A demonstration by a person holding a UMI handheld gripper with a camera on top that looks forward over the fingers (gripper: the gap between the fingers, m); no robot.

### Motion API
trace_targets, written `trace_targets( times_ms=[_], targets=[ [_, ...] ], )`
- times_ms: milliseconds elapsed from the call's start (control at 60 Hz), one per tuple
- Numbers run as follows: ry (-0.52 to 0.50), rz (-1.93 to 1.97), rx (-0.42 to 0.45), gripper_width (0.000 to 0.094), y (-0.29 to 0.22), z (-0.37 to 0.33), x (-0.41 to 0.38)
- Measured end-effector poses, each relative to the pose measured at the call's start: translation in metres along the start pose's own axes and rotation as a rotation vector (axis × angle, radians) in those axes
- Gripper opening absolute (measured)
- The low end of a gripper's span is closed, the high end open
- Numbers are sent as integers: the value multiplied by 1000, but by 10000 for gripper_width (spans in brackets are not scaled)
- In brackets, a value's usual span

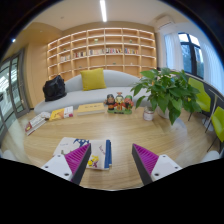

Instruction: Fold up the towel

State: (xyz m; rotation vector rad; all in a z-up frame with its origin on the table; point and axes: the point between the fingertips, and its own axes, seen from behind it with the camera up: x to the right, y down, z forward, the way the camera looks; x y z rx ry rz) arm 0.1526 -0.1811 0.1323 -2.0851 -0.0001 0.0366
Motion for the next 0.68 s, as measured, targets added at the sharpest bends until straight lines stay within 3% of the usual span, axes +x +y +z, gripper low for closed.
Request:
trace_targets(
  times_ms=[300,683],
  targets=[
    [-68,-77,14,849,16,-96,-28],
    [-117,-108,5,854,36,-134,-42]
  ],
)
